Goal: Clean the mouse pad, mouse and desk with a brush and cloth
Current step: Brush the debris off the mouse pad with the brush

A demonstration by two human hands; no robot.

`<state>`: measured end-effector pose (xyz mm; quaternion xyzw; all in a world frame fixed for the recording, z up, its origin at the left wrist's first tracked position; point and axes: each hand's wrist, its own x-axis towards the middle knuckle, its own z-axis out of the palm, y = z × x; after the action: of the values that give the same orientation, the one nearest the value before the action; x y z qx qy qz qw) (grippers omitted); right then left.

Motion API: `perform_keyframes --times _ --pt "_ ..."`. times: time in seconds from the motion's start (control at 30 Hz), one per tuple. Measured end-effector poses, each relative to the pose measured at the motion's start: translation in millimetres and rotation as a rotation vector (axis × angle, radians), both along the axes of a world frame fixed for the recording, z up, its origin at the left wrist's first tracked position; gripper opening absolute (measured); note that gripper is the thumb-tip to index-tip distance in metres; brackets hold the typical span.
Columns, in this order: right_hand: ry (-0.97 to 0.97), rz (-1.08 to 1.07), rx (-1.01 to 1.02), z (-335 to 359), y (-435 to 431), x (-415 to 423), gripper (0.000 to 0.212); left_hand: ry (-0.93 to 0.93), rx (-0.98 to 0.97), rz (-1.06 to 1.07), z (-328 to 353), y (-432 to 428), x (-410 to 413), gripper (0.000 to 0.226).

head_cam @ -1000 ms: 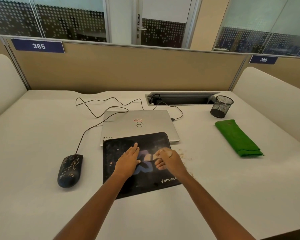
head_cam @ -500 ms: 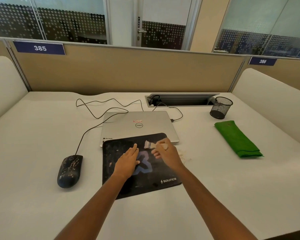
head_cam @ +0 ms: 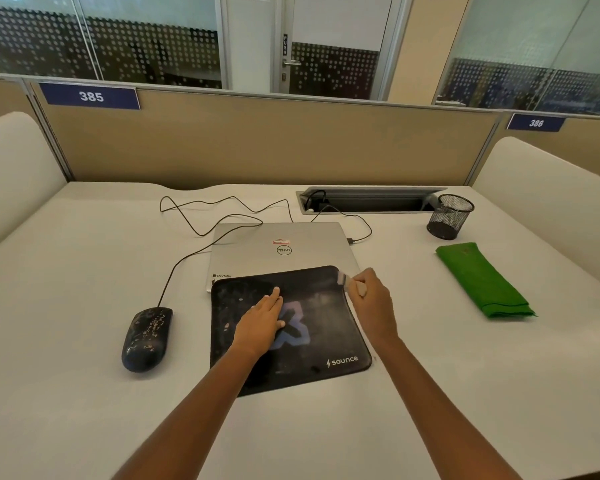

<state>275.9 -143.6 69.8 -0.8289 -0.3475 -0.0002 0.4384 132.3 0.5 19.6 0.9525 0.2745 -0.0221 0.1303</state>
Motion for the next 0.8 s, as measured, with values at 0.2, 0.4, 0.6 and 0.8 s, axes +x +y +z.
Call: perform_keyframes --times 0.2,0.4,0.6,0.8 --pt "0.053 0.246 -0.027 -7.6 23.3 -35.4 0.011 -0.008 -0.008 0.005 -1.2 0.2 0.6 0.060" --pt "0.075 0.111 -0.120 -10.0 -1.6 -9.9 0.020 -0.003 -0.003 0.001 -4.6 1.1 1.5 0.058" --pt "-0.001 -0.044 -0.062 -2.5 -31.3 9.6 0.015 0.015 0.024 -0.004 -5.5 -0.4 3.3 0.057" --pt "0.227 0.150 -0.027 -6.7 -0.3 -34.7 0.011 0.026 0.032 0.001 -7.1 -0.3 3.6 0.058"
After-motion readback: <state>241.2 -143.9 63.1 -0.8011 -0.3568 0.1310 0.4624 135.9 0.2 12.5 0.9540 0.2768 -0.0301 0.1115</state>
